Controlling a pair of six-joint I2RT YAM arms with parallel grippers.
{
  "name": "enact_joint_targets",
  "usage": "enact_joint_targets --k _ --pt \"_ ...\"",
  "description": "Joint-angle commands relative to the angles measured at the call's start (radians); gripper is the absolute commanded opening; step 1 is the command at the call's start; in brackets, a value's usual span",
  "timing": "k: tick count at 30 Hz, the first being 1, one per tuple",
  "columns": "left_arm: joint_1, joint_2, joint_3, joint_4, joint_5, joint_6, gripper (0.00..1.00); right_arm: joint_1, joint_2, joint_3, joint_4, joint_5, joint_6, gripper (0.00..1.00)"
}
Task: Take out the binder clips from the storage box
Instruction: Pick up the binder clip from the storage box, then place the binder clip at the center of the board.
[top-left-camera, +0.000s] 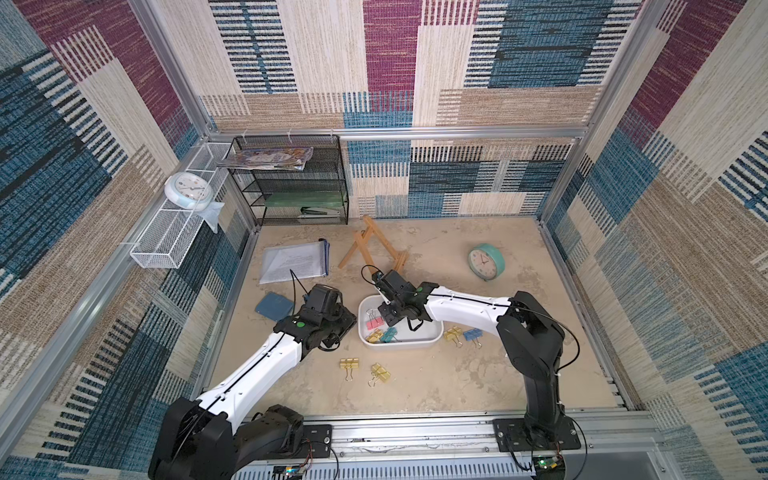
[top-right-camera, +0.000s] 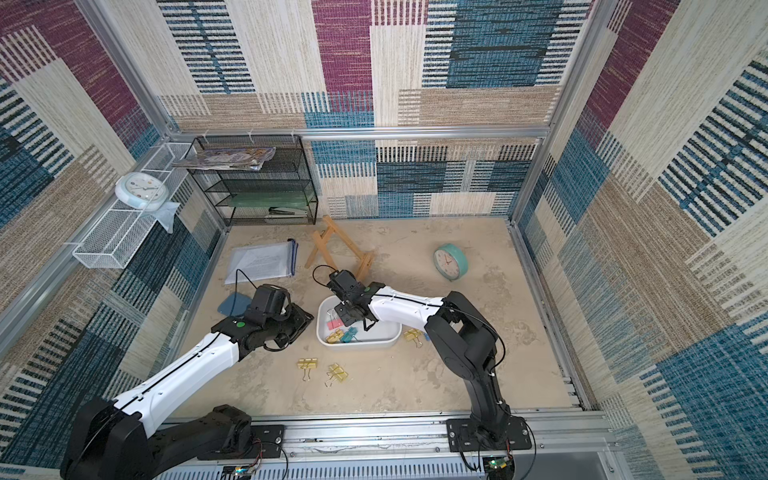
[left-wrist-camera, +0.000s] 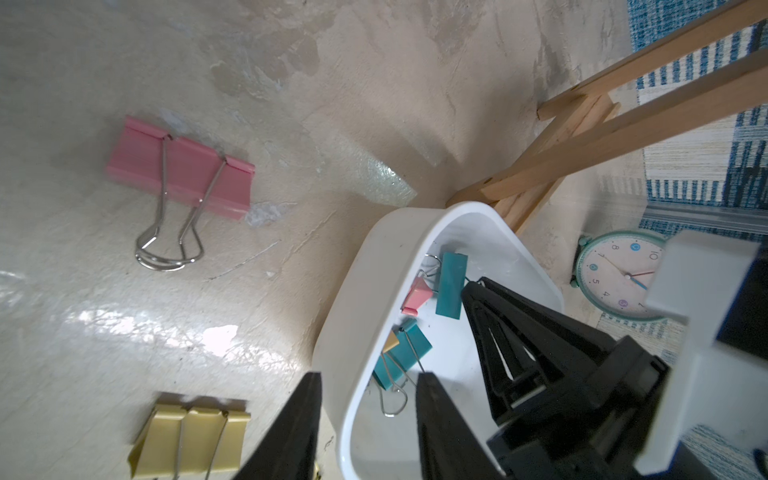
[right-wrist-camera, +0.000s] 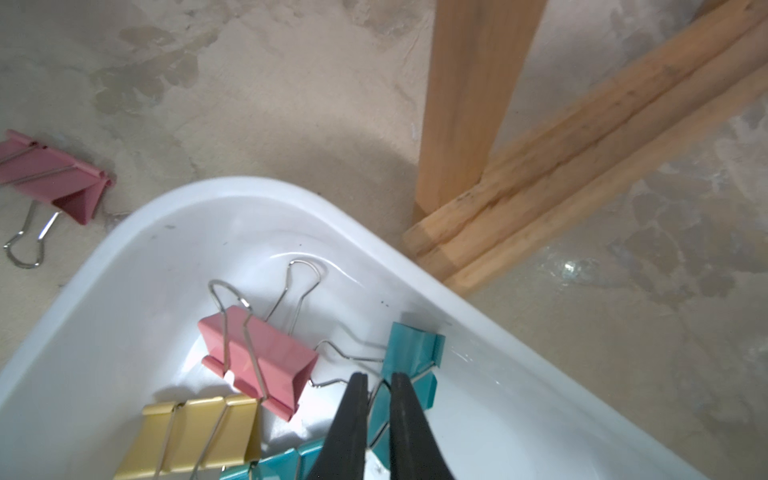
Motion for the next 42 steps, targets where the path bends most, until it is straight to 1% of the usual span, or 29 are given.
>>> enact_joint_targets --k 1,6,10,14,16,19,22,25,27,28,30,32,35,40,42 --pt "-0.001 0.000 0.007 0.007 0.005 -0.001 0.42 -0.002 -0.001 -0.003 -0.047 0.062 -0.005 0.12" --pt "-0.002 0.005 0.009 0.012 0.002 -0.001 0.42 0.001 -0.023 -0.016 -0.045 0.086 -0.060 0.11" --pt "-0.003 0.017 0.018 0.012 0.011 0.004 0.42 0.009 -0.023 -0.041 -0.050 0.136 -0.103 0.06" --pt "-0.006 0.018 0.020 0.012 0.014 0.004 0.42 0.011 -0.057 -0.075 -0.033 0.166 -0.106 0.02" --pt "-0.010 0.019 0.028 0.012 0.016 0.012 0.43 0.012 -0.093 -0.099 -0.005 0.155 -0.105 0.00" --pt "-0.018 0.024 0.047 0.013 0.023 0.030 0.43 0.011 -0.159 -0.130 0.036 0.143 -0.107 0.00" --pt "-0.035 0.033 0.075 0.012 0.031 0.050 0.43 0.011 -0.241 -0.172 0.080 0.164 -0.122 0.00" --pt "-0.061 0.046 0.107 0.013 0.035 0.076 0.44 0.011 -0.339 -0.228 0.125 0.233 -0.157 0.00" --pt "-0.086 0.059 0.135 0.013 0.035 0.095 0.45 0.011 -0.404 -0.284 0.180 0.292 -0.216 0.00" --pt "-0.101 0.070 0.150 0.016 0.038 0.107 0.46 0.010 -0.437 -0.320 0.216 0.335 -0.244 0.00" --pt "-0.131 0.096 0.182 0.024 0.043 0.131 0.51 -0.001 -0.492 -0.378 0.266 0.384 -0.314 0.00" --pt "-0.166 0.129 0.218 0.028 0.042 0.151 0.55 -0.026 -0.533 -0.424 0.308 0.398 -0.369 0.00" --pt "-0.224 0.193 0.281 0.037 0.043 0.180 0.59 -0.095 -0.578 -0.479 0.341 0.329 -0.429 0.00" --pt "-0.313 0.313 0.383 0.037 0.044 0.196 0.59 -0.254 -0.604 -0.511 0.367 0.198 -0.445 0.00" --pt "-0.345 0.362 0.417 0.039 0.052 0.198 0.59 -0.325 -0.594 -0.517 0.375 0.065 -0.478 0.00"
